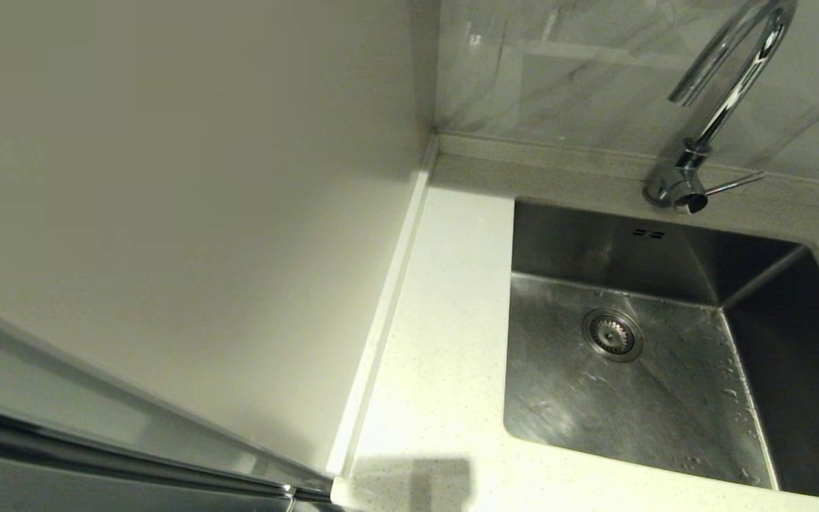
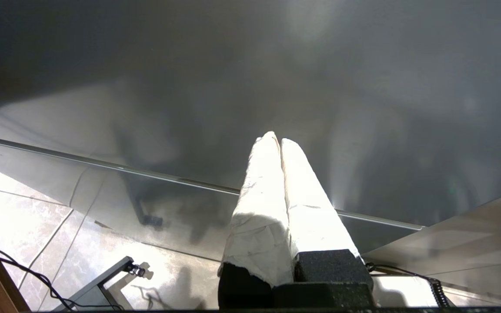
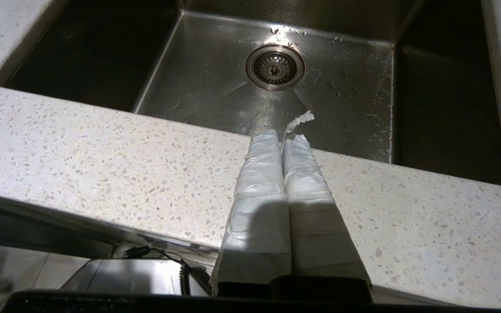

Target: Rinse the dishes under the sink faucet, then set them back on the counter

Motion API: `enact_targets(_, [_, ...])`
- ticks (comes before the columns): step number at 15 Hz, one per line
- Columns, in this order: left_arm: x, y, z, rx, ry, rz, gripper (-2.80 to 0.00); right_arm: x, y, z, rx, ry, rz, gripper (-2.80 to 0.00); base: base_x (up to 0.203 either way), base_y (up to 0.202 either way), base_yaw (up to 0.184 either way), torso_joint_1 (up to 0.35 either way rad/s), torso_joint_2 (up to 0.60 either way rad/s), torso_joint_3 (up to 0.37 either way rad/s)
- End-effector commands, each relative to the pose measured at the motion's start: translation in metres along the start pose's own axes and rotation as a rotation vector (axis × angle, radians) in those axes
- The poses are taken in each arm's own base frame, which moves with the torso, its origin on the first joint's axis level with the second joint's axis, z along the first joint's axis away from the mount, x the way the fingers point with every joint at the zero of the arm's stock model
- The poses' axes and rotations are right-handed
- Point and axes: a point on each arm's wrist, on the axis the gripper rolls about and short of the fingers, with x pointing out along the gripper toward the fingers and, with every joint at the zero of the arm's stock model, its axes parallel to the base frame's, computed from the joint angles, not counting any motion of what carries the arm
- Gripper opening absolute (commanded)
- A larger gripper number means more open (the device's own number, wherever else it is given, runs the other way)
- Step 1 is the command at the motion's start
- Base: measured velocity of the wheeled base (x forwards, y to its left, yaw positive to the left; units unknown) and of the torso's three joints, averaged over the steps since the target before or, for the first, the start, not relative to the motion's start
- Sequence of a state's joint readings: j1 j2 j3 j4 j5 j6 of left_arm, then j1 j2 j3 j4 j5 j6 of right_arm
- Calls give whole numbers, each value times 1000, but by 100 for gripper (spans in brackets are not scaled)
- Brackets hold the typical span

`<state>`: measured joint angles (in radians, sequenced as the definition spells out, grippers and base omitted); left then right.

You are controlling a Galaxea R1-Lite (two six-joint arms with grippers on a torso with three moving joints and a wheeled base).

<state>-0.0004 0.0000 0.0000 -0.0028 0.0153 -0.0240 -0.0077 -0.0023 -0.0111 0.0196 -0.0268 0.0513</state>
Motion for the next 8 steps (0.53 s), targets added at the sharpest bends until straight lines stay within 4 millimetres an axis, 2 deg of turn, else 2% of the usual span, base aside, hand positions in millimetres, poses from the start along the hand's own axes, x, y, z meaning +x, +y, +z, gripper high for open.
enact_targets(1, [0,0,0,-1,-3,0,-280,0,0,0,-1,0,1,-280,0,0,0,0,0,0])
enact_targets(8, [0,0,0,-1,-3,2,-280,0,0,0,4,2,0,-280,0,0,0,0,0,0])
